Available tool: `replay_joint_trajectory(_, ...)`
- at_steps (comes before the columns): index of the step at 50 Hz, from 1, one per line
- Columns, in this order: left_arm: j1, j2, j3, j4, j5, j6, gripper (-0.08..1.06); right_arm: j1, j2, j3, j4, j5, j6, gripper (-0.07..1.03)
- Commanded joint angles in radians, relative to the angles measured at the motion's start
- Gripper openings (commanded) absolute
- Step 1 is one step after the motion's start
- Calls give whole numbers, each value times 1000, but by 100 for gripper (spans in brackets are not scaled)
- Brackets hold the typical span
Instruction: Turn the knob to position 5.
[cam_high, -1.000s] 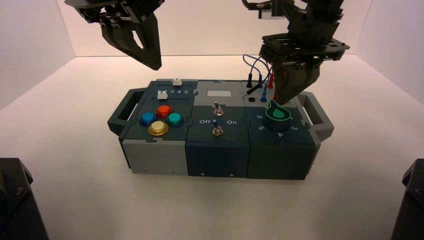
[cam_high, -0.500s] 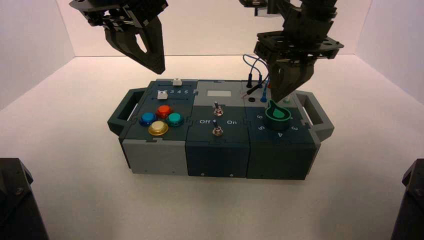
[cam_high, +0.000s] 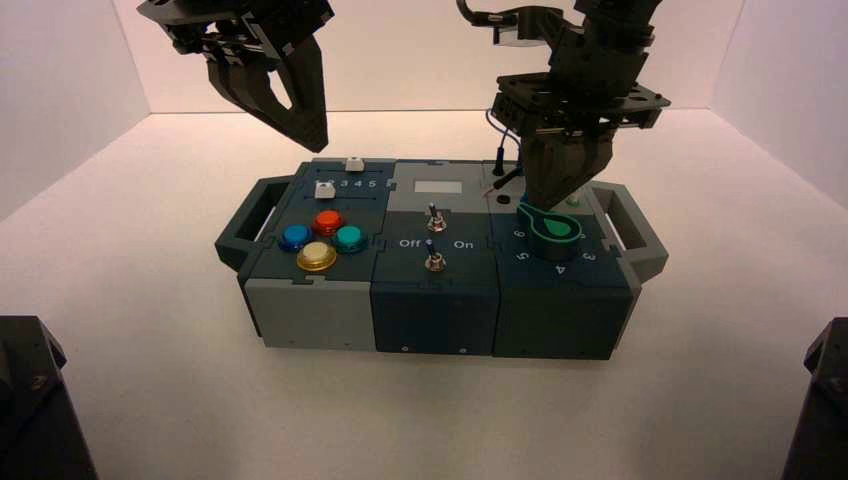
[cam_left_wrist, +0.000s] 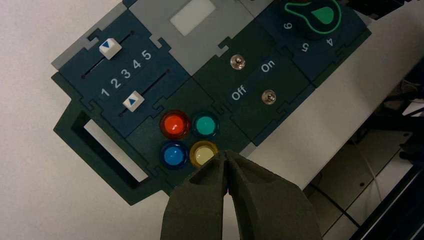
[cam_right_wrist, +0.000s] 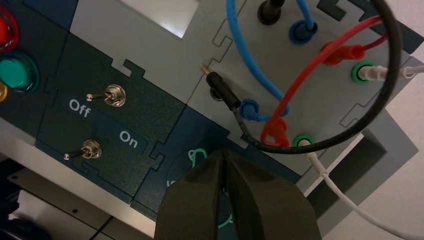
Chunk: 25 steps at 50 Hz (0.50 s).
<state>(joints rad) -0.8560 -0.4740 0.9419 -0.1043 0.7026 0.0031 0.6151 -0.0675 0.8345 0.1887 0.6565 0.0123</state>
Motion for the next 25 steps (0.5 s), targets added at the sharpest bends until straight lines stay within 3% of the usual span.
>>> replay_joint_trajectory(1, -15, -6, -23, 2, -5, 5, -3, 15, -11, -25, 15, 0, 2, -2)
replay_joint_trajectory(25, -43, -11, -12, 0, 8, 5, -3, 46, -9, -31, 49, 25, 3, -2)
